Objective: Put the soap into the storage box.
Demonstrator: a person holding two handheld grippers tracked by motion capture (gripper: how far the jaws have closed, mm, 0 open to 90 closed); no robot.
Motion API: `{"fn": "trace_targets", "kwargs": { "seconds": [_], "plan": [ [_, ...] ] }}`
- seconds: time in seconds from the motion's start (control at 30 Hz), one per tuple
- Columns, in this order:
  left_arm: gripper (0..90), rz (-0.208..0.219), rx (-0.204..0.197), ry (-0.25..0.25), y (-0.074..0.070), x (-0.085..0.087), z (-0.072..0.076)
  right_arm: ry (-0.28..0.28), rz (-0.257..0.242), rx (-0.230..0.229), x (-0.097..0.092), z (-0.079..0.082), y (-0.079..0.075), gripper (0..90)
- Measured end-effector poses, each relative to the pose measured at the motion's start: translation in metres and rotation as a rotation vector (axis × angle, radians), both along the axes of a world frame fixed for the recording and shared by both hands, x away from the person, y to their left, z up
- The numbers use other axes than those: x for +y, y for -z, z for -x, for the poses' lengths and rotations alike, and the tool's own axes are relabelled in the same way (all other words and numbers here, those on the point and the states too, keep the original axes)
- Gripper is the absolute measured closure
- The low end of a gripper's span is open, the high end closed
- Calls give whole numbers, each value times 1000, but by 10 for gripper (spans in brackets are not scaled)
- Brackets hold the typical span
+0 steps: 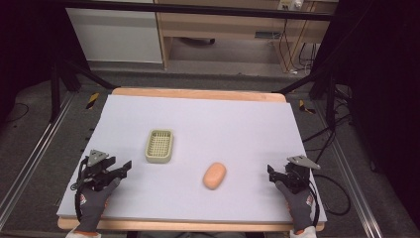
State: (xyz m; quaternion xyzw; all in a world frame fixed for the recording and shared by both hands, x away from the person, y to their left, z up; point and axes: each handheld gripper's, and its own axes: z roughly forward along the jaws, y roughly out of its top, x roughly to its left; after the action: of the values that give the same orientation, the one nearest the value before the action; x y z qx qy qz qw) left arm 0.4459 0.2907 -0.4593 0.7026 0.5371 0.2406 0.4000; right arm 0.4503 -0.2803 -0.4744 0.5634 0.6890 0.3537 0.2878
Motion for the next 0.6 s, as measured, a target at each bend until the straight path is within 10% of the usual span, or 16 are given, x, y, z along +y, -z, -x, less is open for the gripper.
{"fn": "trace_targets", "kwargs": {
  "seconds": [0.6],
  "plan": [
    [316, 27, -8, 80, -9, -23, 6, -9, 1, 4, 1, 7, -1, 102]
  ]
}}
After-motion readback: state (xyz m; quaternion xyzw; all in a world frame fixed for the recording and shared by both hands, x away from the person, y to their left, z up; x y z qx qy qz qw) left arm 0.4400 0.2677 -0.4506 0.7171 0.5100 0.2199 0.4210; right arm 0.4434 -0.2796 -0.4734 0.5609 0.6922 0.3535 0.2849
